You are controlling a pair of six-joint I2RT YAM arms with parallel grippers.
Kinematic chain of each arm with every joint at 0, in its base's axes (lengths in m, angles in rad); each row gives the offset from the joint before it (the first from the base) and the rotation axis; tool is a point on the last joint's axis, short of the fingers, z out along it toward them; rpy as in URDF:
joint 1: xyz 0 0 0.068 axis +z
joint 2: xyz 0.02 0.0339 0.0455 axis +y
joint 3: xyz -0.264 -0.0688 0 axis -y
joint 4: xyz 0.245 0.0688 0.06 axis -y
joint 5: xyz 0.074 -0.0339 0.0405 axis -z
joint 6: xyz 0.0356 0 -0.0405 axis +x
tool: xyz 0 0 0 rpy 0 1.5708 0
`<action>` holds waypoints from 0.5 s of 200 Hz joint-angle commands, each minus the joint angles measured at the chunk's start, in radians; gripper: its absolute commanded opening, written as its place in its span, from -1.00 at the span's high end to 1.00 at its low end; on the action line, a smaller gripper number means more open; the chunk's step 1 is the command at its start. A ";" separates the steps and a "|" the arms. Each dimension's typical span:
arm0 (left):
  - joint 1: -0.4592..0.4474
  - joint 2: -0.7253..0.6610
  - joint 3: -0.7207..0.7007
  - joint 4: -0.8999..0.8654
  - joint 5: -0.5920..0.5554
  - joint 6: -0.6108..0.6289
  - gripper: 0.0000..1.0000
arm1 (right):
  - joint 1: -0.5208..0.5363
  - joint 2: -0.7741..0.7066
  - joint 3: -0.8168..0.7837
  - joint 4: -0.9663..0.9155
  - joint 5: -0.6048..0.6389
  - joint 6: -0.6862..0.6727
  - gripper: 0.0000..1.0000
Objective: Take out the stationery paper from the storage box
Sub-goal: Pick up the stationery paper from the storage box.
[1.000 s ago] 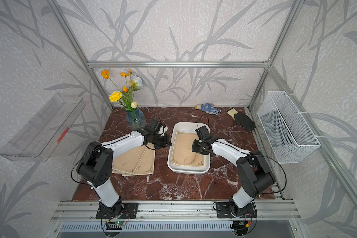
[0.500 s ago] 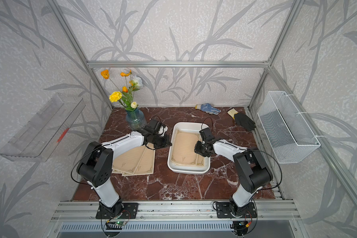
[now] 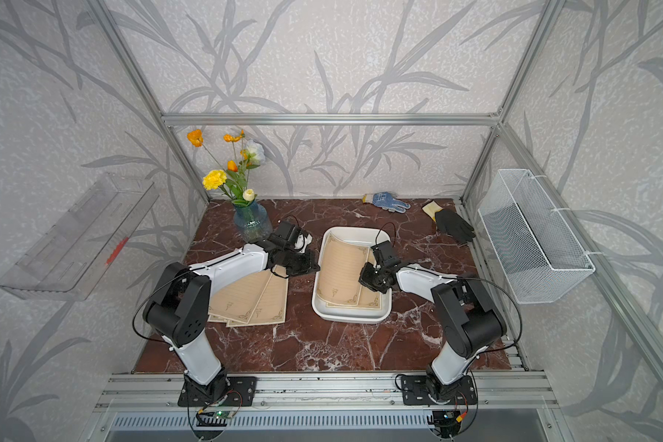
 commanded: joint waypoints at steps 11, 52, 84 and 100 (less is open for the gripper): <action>-0.004 0.028 -0.005 -0.037 -0.018 0.000 1.00 | -0.006 0.019 -0.021 0.057 -0.013 0.023 0.69; -0.004 0.034 0.007 -0.049 -0.020 0.006 1.00 | -0.008 0.069 -0.039 0.150 -0.061 0.053 0.78; -0.003 0.032 0.005 -0.053 -0.022 0.006 1.00 | -0.008 0.092 -0.042 0.214 -0.105 0.059 0.82; -0.003 0.032 0.004 -0.052 -0.022 0.004 1.00 | -0.008 0.101 -0.034 0.207 -0.107 0.057 0.72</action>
